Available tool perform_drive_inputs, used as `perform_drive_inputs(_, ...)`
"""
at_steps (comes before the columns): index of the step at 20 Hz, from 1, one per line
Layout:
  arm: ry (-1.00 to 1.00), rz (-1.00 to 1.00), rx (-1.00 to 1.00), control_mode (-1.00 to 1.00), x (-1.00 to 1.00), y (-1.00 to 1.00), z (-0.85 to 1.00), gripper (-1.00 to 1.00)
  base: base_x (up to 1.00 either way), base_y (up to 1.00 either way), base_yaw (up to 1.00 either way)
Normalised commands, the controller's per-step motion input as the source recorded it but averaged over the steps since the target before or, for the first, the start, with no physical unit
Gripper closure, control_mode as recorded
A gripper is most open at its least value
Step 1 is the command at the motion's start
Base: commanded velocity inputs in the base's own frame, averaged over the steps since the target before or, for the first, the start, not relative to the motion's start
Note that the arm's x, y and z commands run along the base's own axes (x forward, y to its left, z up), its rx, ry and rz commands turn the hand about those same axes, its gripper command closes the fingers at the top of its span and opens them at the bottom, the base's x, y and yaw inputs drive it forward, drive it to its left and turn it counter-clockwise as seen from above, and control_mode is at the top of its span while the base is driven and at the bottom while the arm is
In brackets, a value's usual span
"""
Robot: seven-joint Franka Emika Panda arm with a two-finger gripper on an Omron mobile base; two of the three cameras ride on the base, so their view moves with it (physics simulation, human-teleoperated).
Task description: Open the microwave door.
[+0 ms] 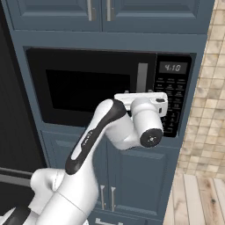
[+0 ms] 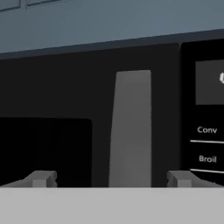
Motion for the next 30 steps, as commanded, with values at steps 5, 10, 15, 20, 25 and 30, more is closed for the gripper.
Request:
perform_drive_inputs(5, 0.0, 0.02, 0.0, -1.0, 0.53, -0.26, -0.11, -1.0, 0.0, 0.0, 0.0)
perform_drive_inputs(10, -0.01, 0.02, 0.0, -1.0, 0.49, -0.22, -0.13, -1.0, 0.0, 0.0, 0.0)
perform_drive_inputs(15, -0.03, 0.01, 0.0, -1.0, 0.54, -0.04, -0.24, -1.0, 0.0, 0.0, 0.0)
perform_drive_inputs(20, -0.07, -0.01, -0.01, -1.0, 0.49, 0.04, -0.21, 1.0, 0.0, 0.0, 0.0)
perform_drive_inputs(25, 0.1, 0.16, 0.0, -1.0, -0.19, 0.0, -0.09, 1.0, 0.0, 0.0, 0.0)
perform_drive_inputs(30, 0.15, 0.36, -0.03, -1.0, -0.82, 0.0, -0.16, 1.0, 0.0, 0.0, 0.0)
